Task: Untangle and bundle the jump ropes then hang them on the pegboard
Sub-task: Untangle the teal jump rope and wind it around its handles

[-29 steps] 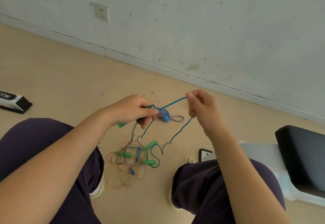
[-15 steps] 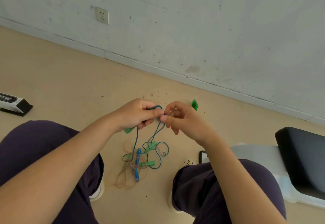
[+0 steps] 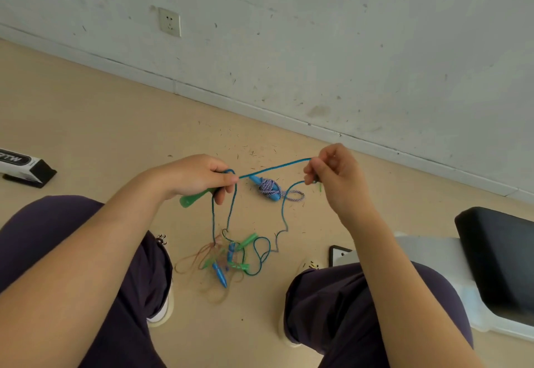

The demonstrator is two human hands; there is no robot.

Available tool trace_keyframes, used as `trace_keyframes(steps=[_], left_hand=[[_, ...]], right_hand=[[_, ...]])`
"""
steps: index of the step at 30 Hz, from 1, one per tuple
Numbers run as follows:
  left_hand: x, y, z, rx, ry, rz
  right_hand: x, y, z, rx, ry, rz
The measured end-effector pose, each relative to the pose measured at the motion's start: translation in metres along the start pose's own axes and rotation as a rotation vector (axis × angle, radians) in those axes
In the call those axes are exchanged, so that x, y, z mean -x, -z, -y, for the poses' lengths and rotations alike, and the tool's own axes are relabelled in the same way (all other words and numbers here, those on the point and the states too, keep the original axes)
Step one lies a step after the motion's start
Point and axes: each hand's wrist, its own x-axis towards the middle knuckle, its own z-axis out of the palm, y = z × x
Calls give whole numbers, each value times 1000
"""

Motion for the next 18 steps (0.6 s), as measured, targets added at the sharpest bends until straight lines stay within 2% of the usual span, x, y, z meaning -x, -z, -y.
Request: trace_keyframes(steps=[2,5,8,10,13,18], left_hand=[[0,-4,-5,121,-48,-23],[-1,-18,-15,304,-112,4],[-3,-31,-20,354,-128,83],[-3,-33,-22,351,-123,82],[-3,-28,-22,361,-123,46],[0,-13,-16,291,-98,-23]], right_hand=[[3,0,0,7,-20,58],[10,-7,1,16,-59,240],[17,-25,-2,56,-79,373],[18,-33,-3,106,-54,388],[11,-31,-3,177,8,284],[1,-8,-1,36,55,-110]])
